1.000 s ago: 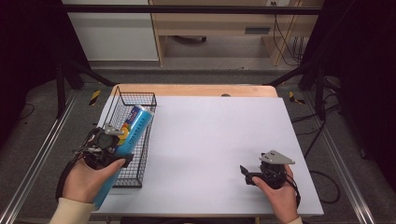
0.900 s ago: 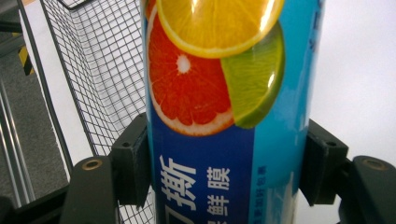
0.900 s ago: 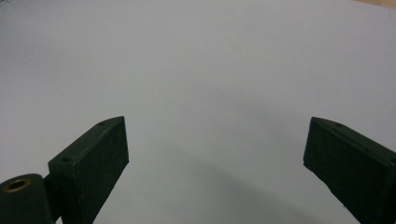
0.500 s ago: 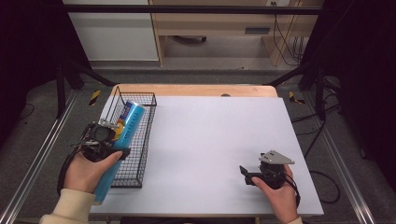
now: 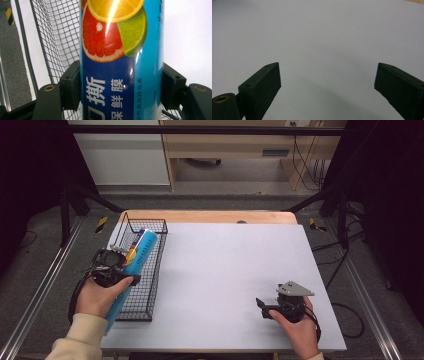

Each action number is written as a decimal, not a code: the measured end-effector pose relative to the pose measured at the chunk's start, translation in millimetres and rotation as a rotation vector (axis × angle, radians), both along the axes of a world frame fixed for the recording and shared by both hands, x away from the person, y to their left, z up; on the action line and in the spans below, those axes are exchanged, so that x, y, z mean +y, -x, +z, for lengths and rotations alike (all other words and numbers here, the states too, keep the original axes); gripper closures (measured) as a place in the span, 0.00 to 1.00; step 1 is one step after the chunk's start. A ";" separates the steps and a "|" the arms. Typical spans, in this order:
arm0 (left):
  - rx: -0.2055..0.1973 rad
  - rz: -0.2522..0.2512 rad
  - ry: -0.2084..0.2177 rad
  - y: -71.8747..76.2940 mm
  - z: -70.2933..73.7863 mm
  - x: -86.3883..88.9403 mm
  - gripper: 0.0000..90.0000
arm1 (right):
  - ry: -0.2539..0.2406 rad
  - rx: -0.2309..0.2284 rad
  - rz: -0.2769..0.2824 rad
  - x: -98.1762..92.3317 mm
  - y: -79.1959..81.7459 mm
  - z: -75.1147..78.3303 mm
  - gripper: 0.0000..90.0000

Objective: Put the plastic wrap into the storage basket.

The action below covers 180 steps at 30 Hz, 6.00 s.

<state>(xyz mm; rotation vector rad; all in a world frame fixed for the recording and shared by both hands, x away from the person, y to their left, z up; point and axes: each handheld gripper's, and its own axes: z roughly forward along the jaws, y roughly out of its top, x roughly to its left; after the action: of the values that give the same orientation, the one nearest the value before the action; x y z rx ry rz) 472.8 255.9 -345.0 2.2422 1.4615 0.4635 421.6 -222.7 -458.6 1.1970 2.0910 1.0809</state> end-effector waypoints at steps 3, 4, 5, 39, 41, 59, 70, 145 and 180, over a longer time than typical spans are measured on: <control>0.002 0.006 -0.001 -3.3 -1.9 1.0 0.36 | 0.001 0.002 0.002 0.0 -0.2 -0.4 0.08; 0.002 0.006 -0.004 -4.3 -2.5 1.5 0.36 | 0.001 0.002 0.002 0.0 -0.1 -0.3 0.08; 0.008 0.004 -0.009 -6.0 -3.7 2.4 0.36 | 0.001 0.002 0.000 0.2 -0.2 -0.4 0.08; 0.101 0.020 -0.065 -29.1 -22.3 3.2 0.36 | 0.006 0.018 0.022 1.7 -0.4 -1.7 0.09; 0.104 0.024 -0.066 -30.2 -22.7 4.1 0.35 | 0.005 0.024 0.021 2.2 -0.3 -1.9 0.09; 0.146 0.040 -0.065 -36.9 -25.2 7.3 0.35 | 0.007 0.038 0.032 2.8 -1.1 -3.2 0.09; 0.194 0.047 -0.087 -44.6 -29.2 4.8 0.35 | 0.007 0.058 0.040 4.6 -1.7 -4.9 0.09; 0.261 0.015 -0.172 -53.6 -35.9 -4.7 0.34 | 0.009 0.078 0.052 4.9 -2.3 -6.4 0.09; 0.010 -0.008 -0.070 -27.2 -14.4 0.4 0.12 | 0.002 0.059 0.039 3.0 -1.5 -4.1 0.07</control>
<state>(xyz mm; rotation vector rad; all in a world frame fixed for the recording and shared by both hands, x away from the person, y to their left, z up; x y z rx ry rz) 500.0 256.2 -359.4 2.3075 1.4621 0.5089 423.1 -219.7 -462.8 1.2053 2.1680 1.0728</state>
